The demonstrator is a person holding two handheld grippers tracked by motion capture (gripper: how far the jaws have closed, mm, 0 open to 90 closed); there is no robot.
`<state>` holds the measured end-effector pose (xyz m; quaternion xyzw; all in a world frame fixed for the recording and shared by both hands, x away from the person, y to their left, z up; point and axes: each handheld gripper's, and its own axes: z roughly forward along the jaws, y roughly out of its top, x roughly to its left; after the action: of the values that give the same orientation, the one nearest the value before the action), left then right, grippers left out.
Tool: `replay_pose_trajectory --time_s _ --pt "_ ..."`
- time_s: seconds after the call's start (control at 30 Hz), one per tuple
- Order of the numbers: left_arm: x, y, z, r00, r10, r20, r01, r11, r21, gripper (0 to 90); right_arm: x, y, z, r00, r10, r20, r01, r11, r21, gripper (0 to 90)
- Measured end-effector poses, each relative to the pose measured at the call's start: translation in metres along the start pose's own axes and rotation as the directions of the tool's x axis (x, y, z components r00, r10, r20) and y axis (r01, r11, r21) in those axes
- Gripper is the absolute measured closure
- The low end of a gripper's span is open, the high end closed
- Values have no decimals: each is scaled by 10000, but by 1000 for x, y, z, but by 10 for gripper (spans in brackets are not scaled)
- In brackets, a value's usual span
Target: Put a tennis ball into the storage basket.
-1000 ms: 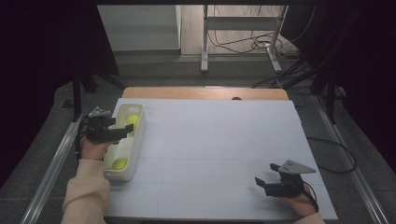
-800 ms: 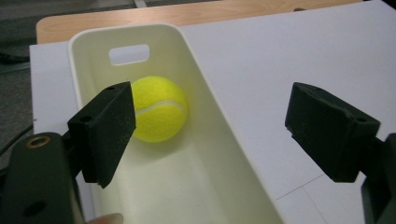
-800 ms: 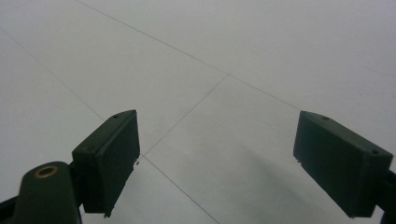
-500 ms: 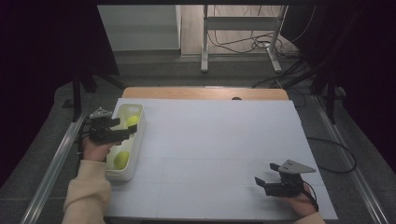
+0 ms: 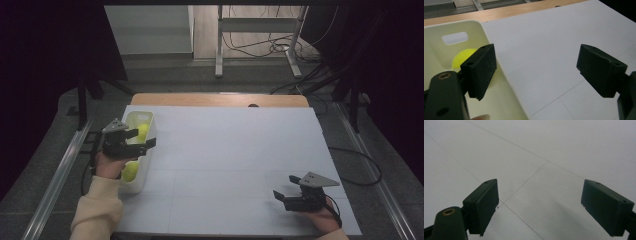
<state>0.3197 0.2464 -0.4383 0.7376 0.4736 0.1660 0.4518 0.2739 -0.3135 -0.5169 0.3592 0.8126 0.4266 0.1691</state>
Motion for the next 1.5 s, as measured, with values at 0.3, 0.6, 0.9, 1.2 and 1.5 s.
replay_pose_trajectory --time_s 0.3,0.6,0.9,1.2,1.5 --pt "-19 -4 6 9986 423 310 -425 9991 44 171 2 0 -1 10000 -36 -7 36 10000 54 150" --pt "-40 -10 8 9933 868 770 -862 9962 -101 171 3 -1 -2 10000 -20 31 20 10000 27 150" --pt "-59 -18 7 9876 1110 1113 -1084 9937 -295 170 3 -1 -1 10000 -43 18 43 10000 23 150" --pt "-78 -32 9 9806 1343 1427 -1329 9909 -196 170 3 -1 -2 10000 -12 38 12 10000 21 150" --pt "-91 -52 14 9709 1506 1862 -1562 9876 160 170 3 -2 -1 10000 -21 56 20 10000 71 150"
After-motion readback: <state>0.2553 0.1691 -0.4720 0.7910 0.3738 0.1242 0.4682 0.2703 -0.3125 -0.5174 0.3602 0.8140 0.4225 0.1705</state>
